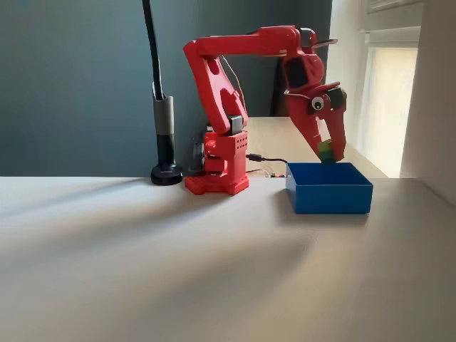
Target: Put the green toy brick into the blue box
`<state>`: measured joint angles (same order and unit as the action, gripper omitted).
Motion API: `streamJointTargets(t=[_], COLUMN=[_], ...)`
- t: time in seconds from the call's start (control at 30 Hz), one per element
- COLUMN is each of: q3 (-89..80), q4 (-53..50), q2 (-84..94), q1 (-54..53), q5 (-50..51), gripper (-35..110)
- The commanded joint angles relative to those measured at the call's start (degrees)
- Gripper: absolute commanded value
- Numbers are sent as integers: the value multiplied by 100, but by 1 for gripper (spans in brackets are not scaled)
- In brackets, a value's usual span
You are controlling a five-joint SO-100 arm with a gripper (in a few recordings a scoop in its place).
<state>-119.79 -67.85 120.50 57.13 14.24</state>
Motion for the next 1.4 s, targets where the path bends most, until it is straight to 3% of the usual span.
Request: streamJointTargets(t=[0.0, 0.47, 1.37], q3=[176, 70, 729], q4=[-193, -325, -316], q2=[316, 281, -1626], q1=[615, 1529, 1538], q5=[316, 589, 220], gripper=[0, 0, 0])
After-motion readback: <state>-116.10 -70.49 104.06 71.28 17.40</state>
